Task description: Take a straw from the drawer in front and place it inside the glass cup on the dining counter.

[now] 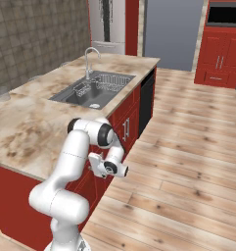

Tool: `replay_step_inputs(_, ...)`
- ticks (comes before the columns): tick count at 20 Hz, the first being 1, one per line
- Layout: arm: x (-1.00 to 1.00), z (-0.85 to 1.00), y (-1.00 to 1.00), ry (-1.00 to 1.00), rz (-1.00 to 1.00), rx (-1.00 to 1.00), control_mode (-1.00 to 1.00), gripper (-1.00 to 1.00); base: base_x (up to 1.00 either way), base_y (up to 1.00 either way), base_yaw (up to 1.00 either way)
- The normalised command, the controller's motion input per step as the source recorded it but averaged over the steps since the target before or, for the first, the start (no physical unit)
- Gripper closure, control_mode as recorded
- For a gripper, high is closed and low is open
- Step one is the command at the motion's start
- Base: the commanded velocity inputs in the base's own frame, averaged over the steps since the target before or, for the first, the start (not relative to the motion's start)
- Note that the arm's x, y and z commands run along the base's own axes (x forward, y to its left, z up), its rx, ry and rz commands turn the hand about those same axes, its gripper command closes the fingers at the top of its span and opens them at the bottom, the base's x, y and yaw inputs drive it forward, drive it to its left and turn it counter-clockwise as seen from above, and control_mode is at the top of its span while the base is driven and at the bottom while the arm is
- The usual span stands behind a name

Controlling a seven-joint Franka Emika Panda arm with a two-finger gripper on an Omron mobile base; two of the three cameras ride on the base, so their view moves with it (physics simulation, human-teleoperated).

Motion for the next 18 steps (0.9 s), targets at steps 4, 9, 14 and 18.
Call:
replay_step_inputs(4, 0.14, -0.09, 0.08, -0.01, 0.0, 0.0, -1.0, -1.0, 0.0, 0.0, 0.0)
replay_step_inputs(9, 0.14, -0.11, 0.09, -0.02, 0.0, 0.0, -1.0, -1.0, 0.0, 0.0, 0.0)
replay_step_inputs(14, 0.13, -0.08, 0.09, -0.02, 0.0, 0.0, -1.0, -1.0, 0.0, 0.0, 0.0)
replay_step_inputs(18, 0.13, -0.09, 0.1, -0.01, 0.0, 0.0, -1.0, -1.0, 0.0, 0.0, 0.0)
